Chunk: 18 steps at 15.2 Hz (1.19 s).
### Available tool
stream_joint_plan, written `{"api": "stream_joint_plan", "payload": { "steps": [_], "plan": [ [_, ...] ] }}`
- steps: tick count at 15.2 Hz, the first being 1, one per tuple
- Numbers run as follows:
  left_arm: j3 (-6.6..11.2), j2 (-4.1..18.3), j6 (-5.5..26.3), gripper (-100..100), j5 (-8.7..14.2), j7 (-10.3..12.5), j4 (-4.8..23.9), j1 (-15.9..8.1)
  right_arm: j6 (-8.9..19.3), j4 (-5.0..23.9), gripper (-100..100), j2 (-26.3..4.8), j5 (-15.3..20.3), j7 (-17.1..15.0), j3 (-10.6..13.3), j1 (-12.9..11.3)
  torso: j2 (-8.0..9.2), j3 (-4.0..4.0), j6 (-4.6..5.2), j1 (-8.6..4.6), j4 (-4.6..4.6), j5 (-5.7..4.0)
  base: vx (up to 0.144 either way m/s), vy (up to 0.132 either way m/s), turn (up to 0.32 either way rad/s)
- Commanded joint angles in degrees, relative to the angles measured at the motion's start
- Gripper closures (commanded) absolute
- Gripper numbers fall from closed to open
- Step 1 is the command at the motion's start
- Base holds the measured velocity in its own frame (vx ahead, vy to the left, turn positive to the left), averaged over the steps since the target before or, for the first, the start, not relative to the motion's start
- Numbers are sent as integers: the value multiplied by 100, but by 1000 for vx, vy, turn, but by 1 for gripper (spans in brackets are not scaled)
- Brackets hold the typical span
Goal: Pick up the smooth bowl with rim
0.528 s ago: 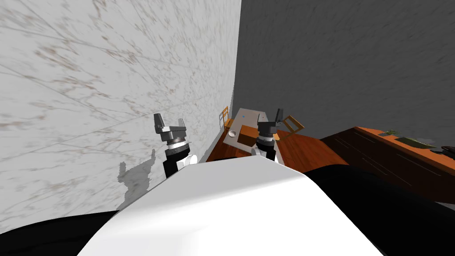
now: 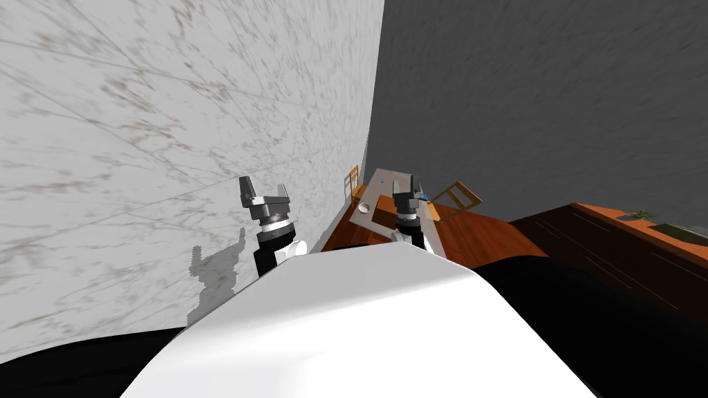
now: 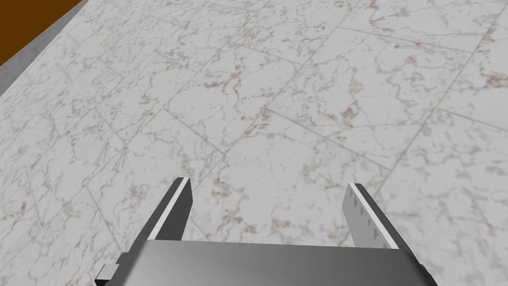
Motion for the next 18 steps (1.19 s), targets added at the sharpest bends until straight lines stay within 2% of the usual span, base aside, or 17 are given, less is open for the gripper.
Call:
{"api": "stream_joint_plan", "payload": {
  "steps": [1, 2, 3, 4, 5, 6, 7, 8, 9, 10, 11, 12, 14, 15, 18],
  "plan": [
    [0, 0, 0, 0, 0, 0, 0, 0, 61, 232, -100, -286, 21, 62, 78, -76, 0, 0, 0, 0, 0, 0, 0, 25, 132],
    [0, 0, 0, 0, 0, 0, 0, 0, 61, 232, -100, -348, 21, 62, 78, -76, -1, -1, -2, 1, 0, 0, -1, 24, 118],
    [0, 0, 0, 0, 0, 0, 0, 0, 91, 436, -100, -512, 46, 118, 163, -120, -1, -1, 0, 1, 0, 0, 0, 27, 158],
    [0, 0, 0, 0, 0, 0, 0, 0, 91, 436, -100, -598, 46, 118, 163, -120, -1, -1, -2, 2, -1, 0, 3, 25, 126],
    [0, 0, 0, 0, 0, 0, 0, 0, 125, 663, -100, -743, 75, 181, 258, -170, -2, -1, 0, 1, -1, 0, 4, 32, 176],
    [0, 0, 0, 0, 0, 0, 0, 0, 125, 663, -100, -854, 75, 181, 258, -170, -3, -2, -3, 3, -1, 1, 3, 34, 161],
    [0, 0, 0, 0, 0, 0, 0, 0, 163, 882, -100, -987, 107, 249, 362, -224, -3, -2, -1, 4, -1, 1, 5, 36, 179],
    [0, 0, 0, 0, 0, 0, 0, 0, 163, 911, -100, -1116, 107, 249, 362, -224, -4, -2, -2, 5, -1, 1, 6, 31, 141],
    [0, 0, 0, 0, 0, 0, 0, 0, 203, 1093, -100, -1250, 142, 322, 475, -283, -4, -2, -1, 4, -1, 1, 7, 37, 219],
    [0, 0, 0, 0, 0, 0, 0, 0, 203, 1177, -100, -1382, 142, 322, 475, -283, -4, -3, -3, 5, -1, 1, 11, 33, 161],
    [0, 0, 0, 0, 0, 0, 0, 0, 203, 1177, -100, -1382, 142, 322, 475, -283, -5, -3, 0, 5, -1, 1, 10, 19, 31],
    [0, 0, 0, 0, 0, 0, 0, 0, 246, 1362, -100, -1596, 180, 401, 596, -346, -4, -3, 2, 2, -1, 1, 12, 30, 142],
    [0, 0, 0, 0, 0, 0, 0, 0, 246, 1461, -100, -1651, 180, 401, 596, -346, -6, -4, -1, 3, -2, 1, 11, 23, 117],
    [0, 0, 0, 0, 0, 0, 0, 0, 290, 1641, -100, -1873, 220, 485, 725, -414, -5, -3, 1, 1, -1, 0, 13, 25, 146],
    [-1, 0, 0, 0, 0, 0, 0, -1, 336, 1999, -100, -2190, 263, 573, 861, -485, -8, -5, -5, 5, -2, 1, 18, 33, 246]
  ]
}}
